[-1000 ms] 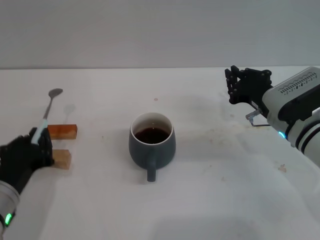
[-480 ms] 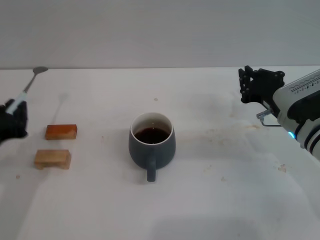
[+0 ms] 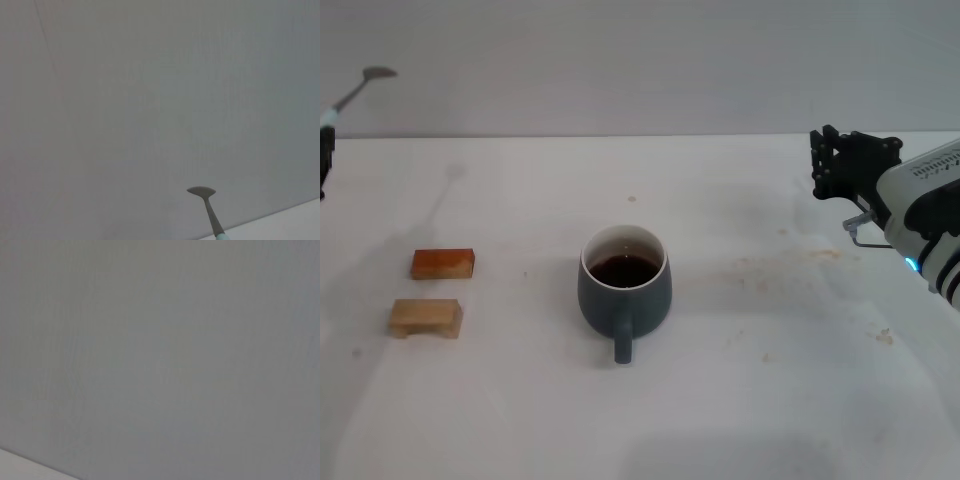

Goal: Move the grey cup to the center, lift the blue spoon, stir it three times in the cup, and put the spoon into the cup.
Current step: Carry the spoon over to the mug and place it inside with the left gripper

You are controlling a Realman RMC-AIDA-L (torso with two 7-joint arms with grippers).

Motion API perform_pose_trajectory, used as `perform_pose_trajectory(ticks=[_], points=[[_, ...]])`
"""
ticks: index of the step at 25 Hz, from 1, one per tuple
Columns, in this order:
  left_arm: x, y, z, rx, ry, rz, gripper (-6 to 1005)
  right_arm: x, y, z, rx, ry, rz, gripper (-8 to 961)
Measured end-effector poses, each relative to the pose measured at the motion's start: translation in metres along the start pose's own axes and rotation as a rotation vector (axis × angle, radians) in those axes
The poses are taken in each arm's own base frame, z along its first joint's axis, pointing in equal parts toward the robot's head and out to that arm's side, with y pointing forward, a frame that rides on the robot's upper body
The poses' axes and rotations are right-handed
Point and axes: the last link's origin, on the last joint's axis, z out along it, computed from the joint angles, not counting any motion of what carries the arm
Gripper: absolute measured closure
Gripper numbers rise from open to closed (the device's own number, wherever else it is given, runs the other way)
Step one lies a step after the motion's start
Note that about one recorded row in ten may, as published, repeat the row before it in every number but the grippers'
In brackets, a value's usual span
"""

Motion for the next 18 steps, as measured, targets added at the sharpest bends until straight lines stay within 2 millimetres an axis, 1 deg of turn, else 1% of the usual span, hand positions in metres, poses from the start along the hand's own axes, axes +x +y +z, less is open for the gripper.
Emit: perform_pose_trajectory(ticks=[2,5,7,9,10,12,13,17,18], points=[[0.009,-0.007,0.000,-0.034,-0.006,-0.023,820,0.001,-0.001,0.000,0.006,0.003,0.002,840],[0.012,-0.009,0.000,-0.053,-0.008,-0.029,819,0.001,-0.002,-0.001,0.007,0.004,0.003,839],[0.016,-0.009,0.000,-0.103,-0.016,0.009,819,0.002,-0.002,-0.001,0.009,0.006,0.004,839],[0.016,-0.009,0.000,-0.103,-0.016,0.009,819,0.003,-0.003,-0.002,0.010,0.007,0.004,839],[0.017,-0.009,-0.001,-0.116,-0.020,0.044,819,0.003,-0.003,-0.002,0.010,0.007,0.004,839],[0.021,-0.021,-0.002,-0.114,-0.043,0.098,819,0.002,-0.004,-0.002,0.015,0.007,0.007,839],[0.021,-0.021,-0.002,-0.114,-0.043,0.098,819,0.002,-0.004,-0.001,0.016,0.006,0.008,839],[0.027,-0.034,-0.001,-0.105,-0.083,0.130,820,0.001,-0.003,0.000,0.014,0.002,0.007,840],[0.027,-0.034,-0.001,-0.105,-0.083,0.130,820,0.001,-0.003,0.000,0.014,0.002,0.007,840]])
